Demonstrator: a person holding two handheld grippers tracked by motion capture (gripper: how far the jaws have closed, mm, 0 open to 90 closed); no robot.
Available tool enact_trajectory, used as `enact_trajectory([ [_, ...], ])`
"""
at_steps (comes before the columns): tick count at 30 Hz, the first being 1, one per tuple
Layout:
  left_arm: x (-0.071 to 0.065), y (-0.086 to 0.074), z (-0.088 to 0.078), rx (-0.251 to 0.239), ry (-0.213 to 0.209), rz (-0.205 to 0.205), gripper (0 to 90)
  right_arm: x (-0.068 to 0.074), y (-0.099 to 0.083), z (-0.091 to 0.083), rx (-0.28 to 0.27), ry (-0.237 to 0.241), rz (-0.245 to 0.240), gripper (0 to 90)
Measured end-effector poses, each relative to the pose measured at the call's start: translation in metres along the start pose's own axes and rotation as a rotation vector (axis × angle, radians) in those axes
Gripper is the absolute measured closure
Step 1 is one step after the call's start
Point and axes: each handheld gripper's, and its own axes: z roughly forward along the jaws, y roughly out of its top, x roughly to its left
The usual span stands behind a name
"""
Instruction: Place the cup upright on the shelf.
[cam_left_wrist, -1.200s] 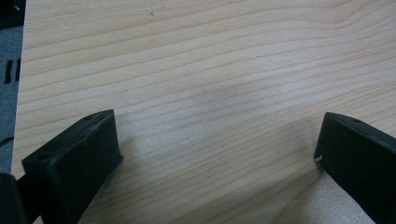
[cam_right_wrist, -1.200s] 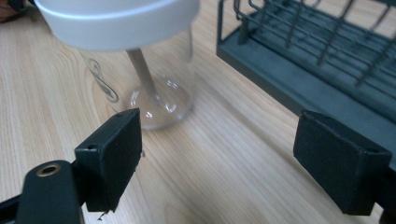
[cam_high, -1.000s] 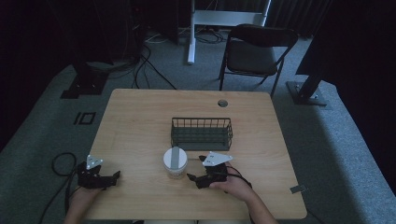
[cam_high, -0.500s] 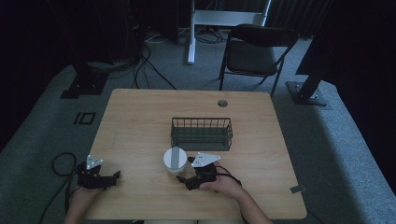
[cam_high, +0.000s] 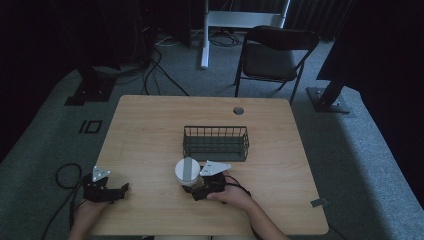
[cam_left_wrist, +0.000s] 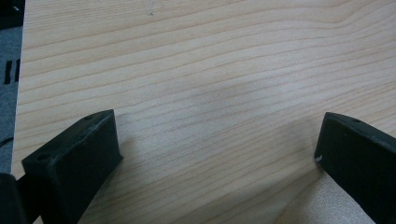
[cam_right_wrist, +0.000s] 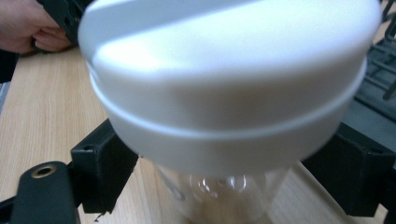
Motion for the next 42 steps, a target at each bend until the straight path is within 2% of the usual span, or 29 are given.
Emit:
enact_trajectory([
  [10, 0.000, 0.000, 0.000, 0.000, 0.000, 0.000, 0.1, 0.002, 0.000, 0.005, -0.030, -0.005, 0.014, 12.8],
  [12, 0.000, 0.000, 0.000, 0.000, 0.000, 0.000, 0.1, 0.003, 0.000, 0.007, -0.030, -0.011, 0.030, 12.8],
  [16, 0.000, 0.000, 0.000, 0.000, 0.000, 0.000, 0.1, 0.004, 0.000, 0.009, -0.024, -0.024, 0.021, 13.0],
  [22, 0.000, 0.000, 0.000, 0.000, 0.000, 0.000, 0.1, 0.007, 0.002, 0.010, -0.043, -0.055, -0.014, 18.2],
  [25, 0.000, 0.000, 0.000, 0.000, 0.000, 0.000, 0.1, 0.009, 0.004, 0.010, -0.026, -0.051, -0.038, 18.2],
  [27, 0.000, 0.000, 0.000, 0.000, 0.000, 0.000, 0.2, 0.010, 0.006, 0.010, -0.033, -0.061, -0.028, 18.2],
  [32, 0.000, 0.000, 0.000, 0.000, 0.000, 0.000, 0.1, 0.009, 0.014, 0.006, -0.049, -0.072, -0.002, 18.3],
  [40, 0.000, 0.000, 0.000, 0.000, 0.000, 0.000, 0.2, 0.009, 0.028, -0.003, -0.058, -0.069, -0.008, 18.3],
  [42, 0.000, 0.000, 0.000, 0.000, 0.000, 0.000, 0.1, 0.009, 0.038, -0.009, -0.076, -0.076, -0.012, 18.3],
])
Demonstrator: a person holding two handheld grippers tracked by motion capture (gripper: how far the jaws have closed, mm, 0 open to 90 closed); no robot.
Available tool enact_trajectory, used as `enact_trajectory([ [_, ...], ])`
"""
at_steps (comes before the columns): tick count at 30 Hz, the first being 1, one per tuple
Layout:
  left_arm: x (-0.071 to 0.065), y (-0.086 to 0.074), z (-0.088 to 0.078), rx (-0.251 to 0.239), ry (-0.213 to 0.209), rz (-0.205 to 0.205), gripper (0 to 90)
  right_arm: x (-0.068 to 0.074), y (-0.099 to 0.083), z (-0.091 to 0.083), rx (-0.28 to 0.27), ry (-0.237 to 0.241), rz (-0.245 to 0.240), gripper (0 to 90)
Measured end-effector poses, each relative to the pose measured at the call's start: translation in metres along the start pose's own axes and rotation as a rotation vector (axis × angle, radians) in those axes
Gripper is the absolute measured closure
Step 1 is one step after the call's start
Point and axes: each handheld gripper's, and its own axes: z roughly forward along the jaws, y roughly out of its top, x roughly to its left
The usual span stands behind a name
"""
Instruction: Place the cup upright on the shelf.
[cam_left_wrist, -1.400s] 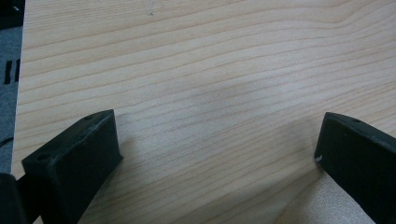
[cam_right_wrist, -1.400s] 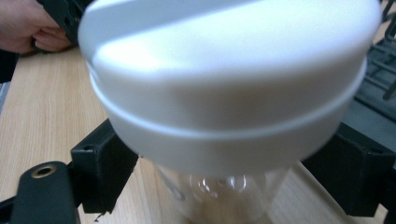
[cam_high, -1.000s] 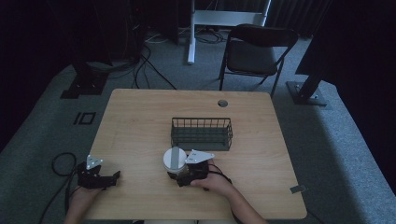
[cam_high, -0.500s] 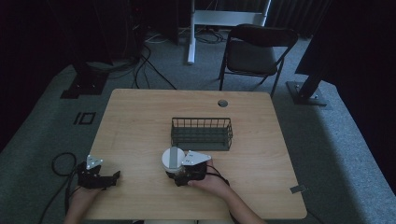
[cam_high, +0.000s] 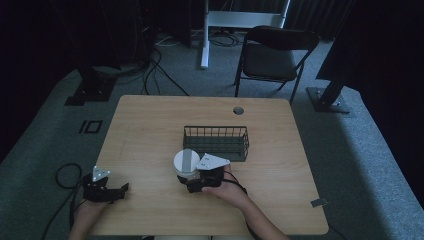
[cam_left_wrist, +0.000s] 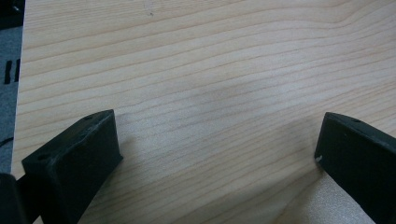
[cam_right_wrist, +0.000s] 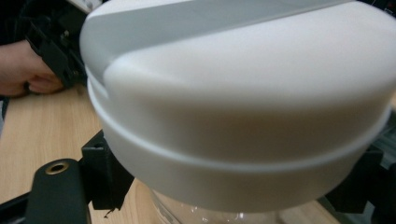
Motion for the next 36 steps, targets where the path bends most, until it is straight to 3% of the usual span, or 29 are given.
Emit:
enact_trajectory([
  [11, 0.000, 0.000, 0.000, 0.000, 0.000, 0.000, 0.2, -0.013, 0.038, -0.021, -0.082, -0.081, 0.041, 18.3],
  [16, 0.000, 0.000, 0.000, 0.000, 0.000, 0.000, 0.1, -0.019, 0.046, -0.026, -0.089, -0.120, 0.043, 18.3],
  [21, 0.000, 0.000, 0.000, 0.000, 0.000, 0.000, 0.1, -0.026, 0.053, -0.031, -0.111, -0.170, 0.076, 18.3],
  [22, 0.000, 0.000, 0.000, -0.001, 0.000, 0.000, 0.1, -0.032, 0.057, -0.035, -0.118, -0.207, 0.079, 18.3],
  [27, 0.000, 0.000, 0.000, -0.001, 0.001, 0.000, 0.1, -0.039, 0.062, -0.038, -0.115, -0.259, 0.073, 18.3],
  [36, 0.000, 0.000, 0.000, 0.000, 0.000, 0.001, 0.2, -0.063, 0.059, -0.044, -0.129, -0.422, 0.154, 18.3],
])
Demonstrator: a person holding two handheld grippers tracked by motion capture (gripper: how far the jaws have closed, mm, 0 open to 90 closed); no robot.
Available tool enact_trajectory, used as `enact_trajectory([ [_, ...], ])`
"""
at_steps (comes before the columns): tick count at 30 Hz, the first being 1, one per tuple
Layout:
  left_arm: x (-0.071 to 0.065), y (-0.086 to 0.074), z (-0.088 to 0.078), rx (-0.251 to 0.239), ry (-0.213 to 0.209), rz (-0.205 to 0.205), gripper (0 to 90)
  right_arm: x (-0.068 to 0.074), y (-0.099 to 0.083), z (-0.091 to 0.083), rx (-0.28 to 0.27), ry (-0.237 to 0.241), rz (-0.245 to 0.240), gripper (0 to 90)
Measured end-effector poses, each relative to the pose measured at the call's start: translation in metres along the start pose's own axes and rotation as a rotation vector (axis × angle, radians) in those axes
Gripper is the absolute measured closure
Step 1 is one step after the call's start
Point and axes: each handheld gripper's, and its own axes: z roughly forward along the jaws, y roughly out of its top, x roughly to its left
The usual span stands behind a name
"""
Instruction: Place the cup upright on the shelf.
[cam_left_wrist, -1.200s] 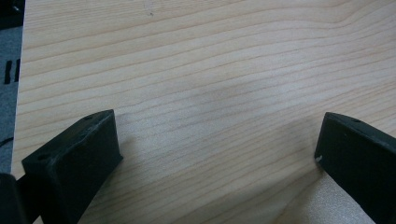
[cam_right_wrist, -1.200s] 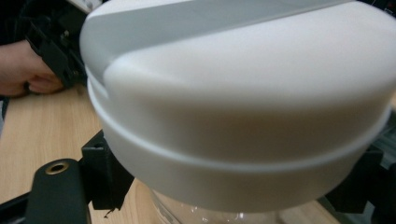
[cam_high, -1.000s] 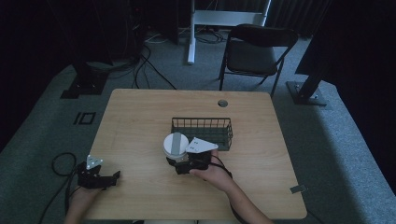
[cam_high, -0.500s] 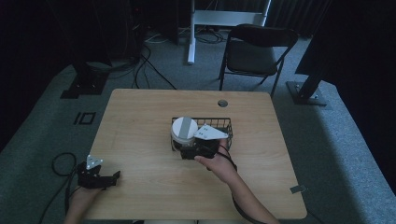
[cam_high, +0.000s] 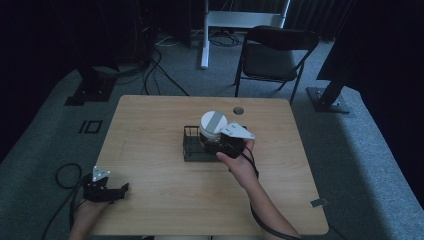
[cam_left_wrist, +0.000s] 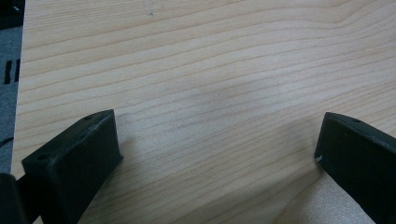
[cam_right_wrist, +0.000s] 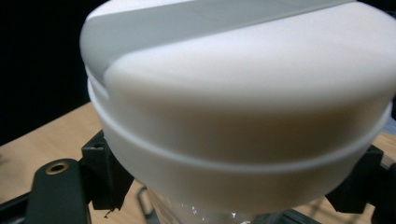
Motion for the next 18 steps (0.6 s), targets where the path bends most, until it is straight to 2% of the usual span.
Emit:
enact_trajectory([
  [6, 0.000, 0.000, 0.000, -0.001, 0.000, -0.001, 0.2, -0.013, -0.004, 0.002, 0.007, -0.124, 0.033, 18.3],
  [7, 0.000, 0.000, 0.000, -0.001, 0.000, -0.001, 0.1, -0.014, -0.005, 0.003, 0.011, -0.150, 0.020, 18.3],
  [9, 0.000, 0.000, 0.000, -0.001, 0.000, -0.001, 0.1, -0.018, -0.006, 0.004, 0.019, -0.169, 0.062, 18.3],
  [12, 0.000, 0.000, 0.000, 0.000, 0.000, 0.000, 0.1, -0.022, -0.009, 0.005, 0.024, -0.236, 0.063, 18.3],
  [14, 0.000, 0.000, 0.000, 0.000, 0.000, 0.000, 0.1, -0.025, -0.011, 0.006, 0.028, -0.262, 0.084, 18.3],
  [18, 0.000, 0.000, 0.000, 0.000, 0.000, 0.000, 0.1, -0.028, -0.015, 0.008, 0.045, -0.327, 0.095, 18.3],
])
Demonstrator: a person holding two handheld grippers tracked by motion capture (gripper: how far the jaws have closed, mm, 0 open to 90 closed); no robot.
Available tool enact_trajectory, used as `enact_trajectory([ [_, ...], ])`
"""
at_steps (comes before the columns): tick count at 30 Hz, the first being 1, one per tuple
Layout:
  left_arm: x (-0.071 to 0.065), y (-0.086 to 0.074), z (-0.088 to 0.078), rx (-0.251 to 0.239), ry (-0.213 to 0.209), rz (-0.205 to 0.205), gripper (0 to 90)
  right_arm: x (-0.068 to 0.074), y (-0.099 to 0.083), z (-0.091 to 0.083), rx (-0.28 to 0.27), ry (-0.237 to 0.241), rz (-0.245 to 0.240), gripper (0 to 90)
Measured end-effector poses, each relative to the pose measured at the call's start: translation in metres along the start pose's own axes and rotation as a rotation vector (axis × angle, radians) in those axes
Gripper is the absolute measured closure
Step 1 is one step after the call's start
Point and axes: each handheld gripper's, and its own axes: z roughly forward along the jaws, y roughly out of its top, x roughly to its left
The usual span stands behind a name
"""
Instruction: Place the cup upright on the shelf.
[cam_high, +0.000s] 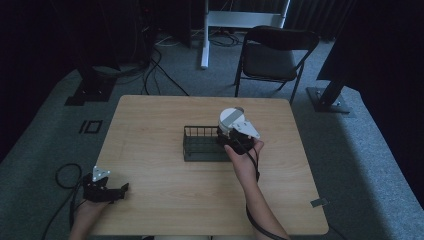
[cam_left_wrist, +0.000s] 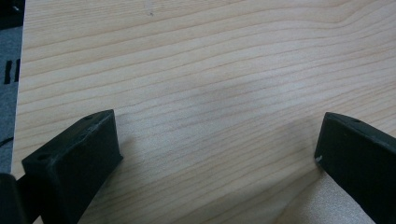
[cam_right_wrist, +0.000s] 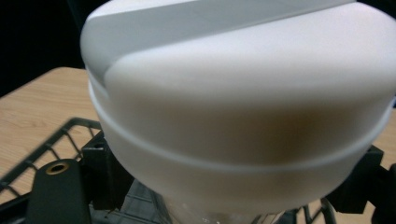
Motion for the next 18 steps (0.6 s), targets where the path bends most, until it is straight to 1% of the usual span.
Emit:
enact_trajectory([
  [2, 0.000, 0.000, 0.000, 0.000, 0.000, 0.000, 0.2, -0.001, -0.002, 0.002, 0.007, -0.026, 0.004, 18.3],
  [3, 0.000, 0.000, 0.000, 0.000, 0.000, 0.000, 0.1, -0.002, -0.004, 0.003, 0.011, -0.027, 0.014, 18.3],
  [9, 0.000, 0.000, 0.000, 0.000, 0.000, 0.000, 0.1, -0.001, -0.009, 0.010, 0.038, -0.032, 0.012, 18.3],
  [10, 0.000, 0.000, 0.000, 0.000, 0.000, -0.002, 0.1, -0.001, -0.011, 0.013, 0.047, -0.045, 0.010, 18.3],
  [13, 0.000, 0.000, 0.000, 0.000, 0.000, -0.002, 0.1, -0.003, -0.015, 0.017, 0.069, -0.053, 0.015, 18.3],
  [15, 0.000, 0.000, 0.000, 0.000, -0.001, -0.001, 0.2, -0.004, -0.017, 0.019, 0.078, -0.060, 0.009, 18.3],
  [17, 0.000, 0.000, 0.000, 0.000, -0.001, -0.001, 0.1, -0.004, -0.018, 0.020, 0.098, -0.061, 0.012, 18.2],
  [18, 0.000, 0.000, 0.000, 0.000, -0.001, -0.001, 0.1, -0.004, -0.019, 0.021, 0.104, -0.067, 0.006, 18.2],
])
